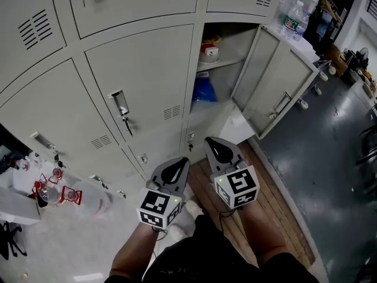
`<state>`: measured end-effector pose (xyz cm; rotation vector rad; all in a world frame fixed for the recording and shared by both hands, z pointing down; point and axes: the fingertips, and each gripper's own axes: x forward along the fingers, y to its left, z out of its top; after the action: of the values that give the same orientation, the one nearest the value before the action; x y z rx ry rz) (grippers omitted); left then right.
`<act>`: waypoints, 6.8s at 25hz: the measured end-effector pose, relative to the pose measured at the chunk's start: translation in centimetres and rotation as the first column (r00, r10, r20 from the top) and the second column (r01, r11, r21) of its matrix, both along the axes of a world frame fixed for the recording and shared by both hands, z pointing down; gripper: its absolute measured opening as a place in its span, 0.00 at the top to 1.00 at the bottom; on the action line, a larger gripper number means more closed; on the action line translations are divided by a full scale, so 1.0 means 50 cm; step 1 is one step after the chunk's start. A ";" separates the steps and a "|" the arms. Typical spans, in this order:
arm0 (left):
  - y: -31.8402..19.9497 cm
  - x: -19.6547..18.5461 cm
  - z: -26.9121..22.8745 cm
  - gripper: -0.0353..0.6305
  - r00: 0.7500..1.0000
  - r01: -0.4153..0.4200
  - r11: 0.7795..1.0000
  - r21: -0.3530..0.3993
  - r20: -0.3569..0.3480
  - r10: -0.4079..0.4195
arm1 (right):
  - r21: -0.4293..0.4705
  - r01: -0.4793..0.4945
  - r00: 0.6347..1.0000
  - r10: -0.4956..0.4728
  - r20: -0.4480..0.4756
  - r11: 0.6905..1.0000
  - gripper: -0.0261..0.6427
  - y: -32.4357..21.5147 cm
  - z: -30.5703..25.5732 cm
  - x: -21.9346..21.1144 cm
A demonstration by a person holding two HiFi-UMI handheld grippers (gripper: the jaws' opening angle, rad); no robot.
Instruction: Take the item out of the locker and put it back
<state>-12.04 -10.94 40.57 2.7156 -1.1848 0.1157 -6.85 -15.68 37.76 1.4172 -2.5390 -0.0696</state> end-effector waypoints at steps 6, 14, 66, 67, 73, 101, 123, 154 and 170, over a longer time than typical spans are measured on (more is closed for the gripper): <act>-0.019 0.017 -0.009 0.94 1.000 -0.002 1.000 0.010 0.014 0.001 | 0.010 0.003 1.000 -0.003 -0.006 1.000 0.92 -0.031 -0.006 0.023; -0.085 0.043 0.002 0.94 0.999 0.028 1.000 -0.002 0.030 -0.028 | 0.012 0.033 0.998 -0.032 -0.061 0.999 0.83 -0.123 0.017 0.056; -0.360 0.113 0.151 0.94 0.985 0.167 0.975 -0.147 0.056 -0.160 | -0.201 0.097 0.874 -0.180 -0.452 0.975 0.77 -0.599 0.350 0.087; -0.358 0.112 0.153 0.94 0.986 0.166 0.974 -0.153 0.060 -0.159 | -0.208 0.089 0.876 -0.176 -0.449 0.974 0.79 -0.601 0.352 0.087; -0.355 0.107 0.151 0.94 0.985 0.168 0.974 -0.148 0.060 -0.161 | -0.216 0.047 0.870 -0.146 -0.471 0.975 0.92 -0.604 0.361 0.090; -0.222 0.070 0.102 0.94 0.994 0.105 0.988 -0.114 0.049 -0.100 | -0.222 -0.047 0.991 0.017 -0.135 0.974 0.94 -0.443 0.243 0.109; 0.007 0.042 0.041 0.94 0.998 -0.029 0.999 -0.028 0.048 0.030 | -0.158 -0.114 0.991 0.124 0.050 0.981 0.94 -0.112 0.104 0.103; 0.180 0.200 0.036 0.94 0.993 0.116 0.992 -0.058 0.025 -0.115 | -0.149 0.051 0.994 -0.035 0.104 0.988 0.95 0.205 0.066 0.243; 0.294 0.313 0.023 0.94 0.987 0.160 0.987 -0.024 0.021 -0.159 | -0.131 0.112 0.990 -0.099 0.105 0.985 0.95 0.328 0.067 0.339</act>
<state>3.63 3.78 41.71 2.5913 -1.3908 0.1338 10.11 0.72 41.09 1.2641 -2.6400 0.1578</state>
